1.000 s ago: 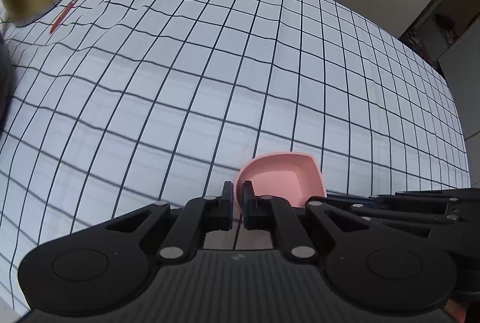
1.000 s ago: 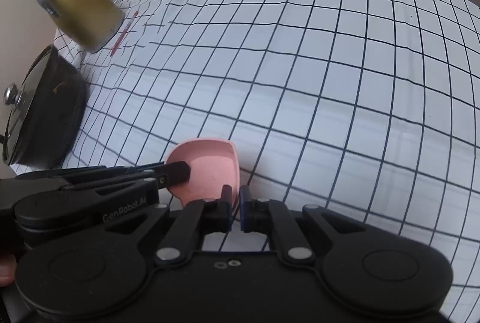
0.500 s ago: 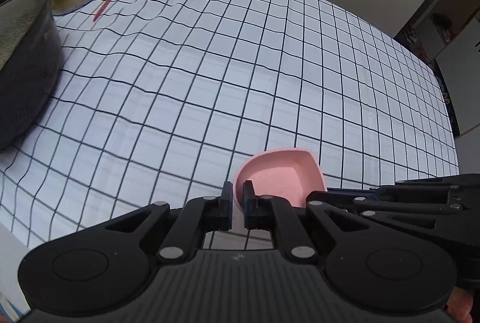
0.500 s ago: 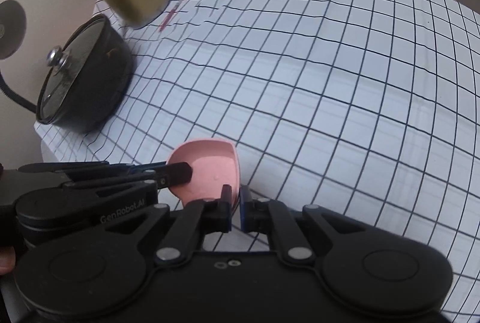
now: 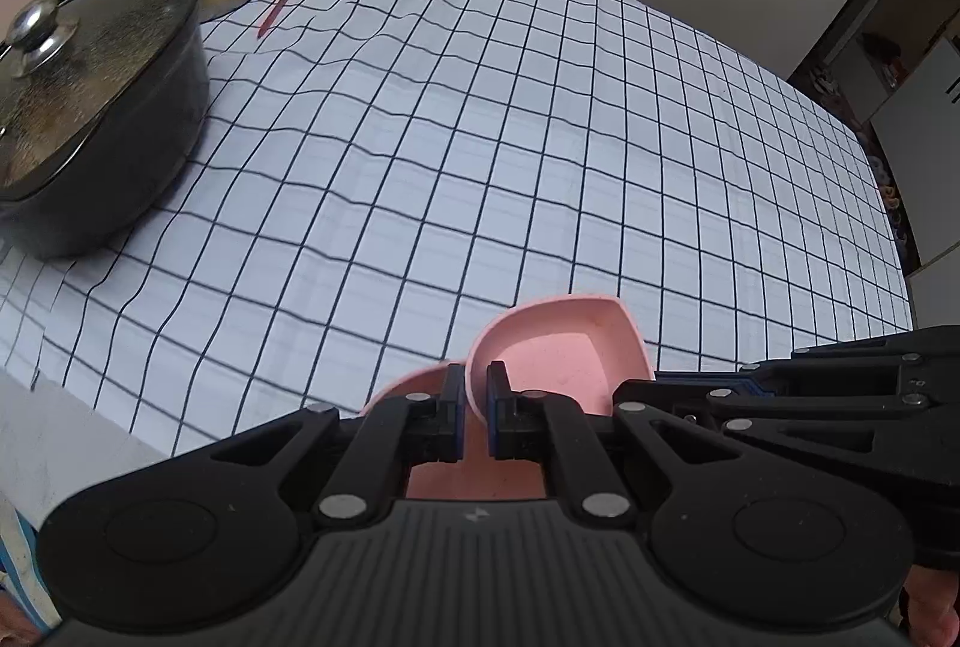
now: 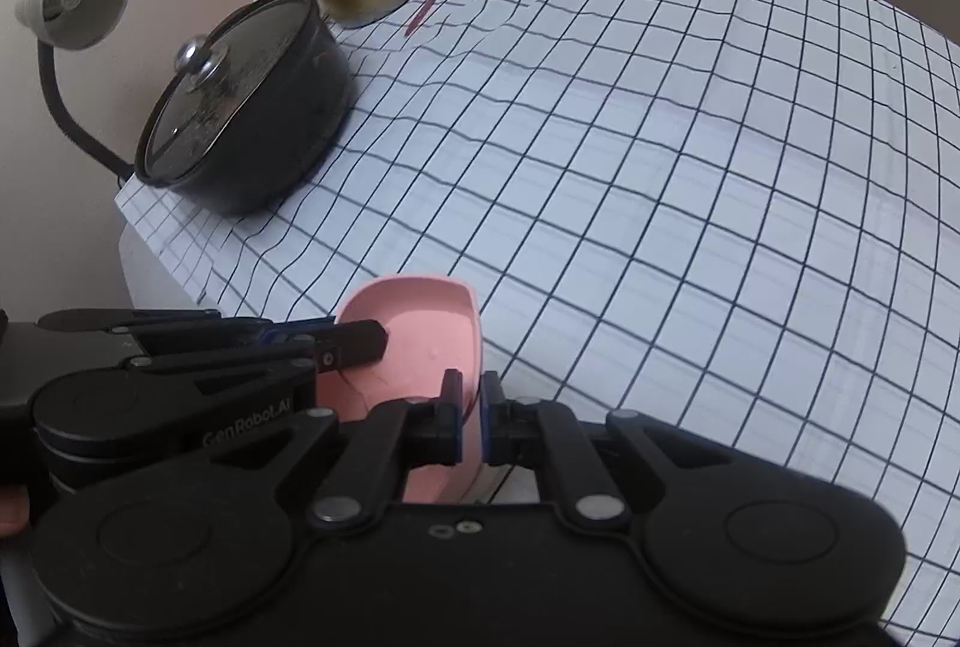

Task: Organize plates and bowls
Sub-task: 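Grasp the heart-shaped dish rim with both grippers and lift it, then carry the heart-shaped dish over the pink bowl and lower it inside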

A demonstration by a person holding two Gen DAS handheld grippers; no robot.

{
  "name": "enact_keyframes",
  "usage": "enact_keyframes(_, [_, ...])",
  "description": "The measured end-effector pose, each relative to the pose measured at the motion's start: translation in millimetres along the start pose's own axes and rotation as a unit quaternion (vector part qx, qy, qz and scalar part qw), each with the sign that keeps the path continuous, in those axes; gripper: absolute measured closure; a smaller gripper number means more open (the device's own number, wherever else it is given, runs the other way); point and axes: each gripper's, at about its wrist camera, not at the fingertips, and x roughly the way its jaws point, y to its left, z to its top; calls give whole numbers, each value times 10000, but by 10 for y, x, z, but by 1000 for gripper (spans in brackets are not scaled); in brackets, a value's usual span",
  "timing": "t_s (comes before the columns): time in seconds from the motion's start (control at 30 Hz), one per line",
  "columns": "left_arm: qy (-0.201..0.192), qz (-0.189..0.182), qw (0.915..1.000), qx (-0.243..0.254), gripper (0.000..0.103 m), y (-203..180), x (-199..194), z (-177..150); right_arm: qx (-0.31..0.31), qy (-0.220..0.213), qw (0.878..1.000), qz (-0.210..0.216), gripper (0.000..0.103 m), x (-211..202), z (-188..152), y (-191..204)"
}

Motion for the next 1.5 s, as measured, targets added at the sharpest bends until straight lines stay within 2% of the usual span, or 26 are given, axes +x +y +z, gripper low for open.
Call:
enact_keyframes(0.27, [127,24,9999,-106,97,216,-13,-244,-115,180,9998,-11,99,111,-170,247])
enact_keyframes(0.5, [226,27,9996,-183,97,296,46,-367,-128,306,9994,-26,99,231,-283,305])
enact_keyframes(1.07, [378,128,9991,-148,97,296,270,-349,-24,456,9987,-219,99,455,-297,279])
enact_keyframes(1.33, [384,221,9990,-41,97,269,263,-346,-23,399,9991,-172,86,409,-266,277])
enact_keyframes(1.5, [326,163,9993,-30,97,273,190,-366,-122,298,9994,-108,84,297,-260,300])
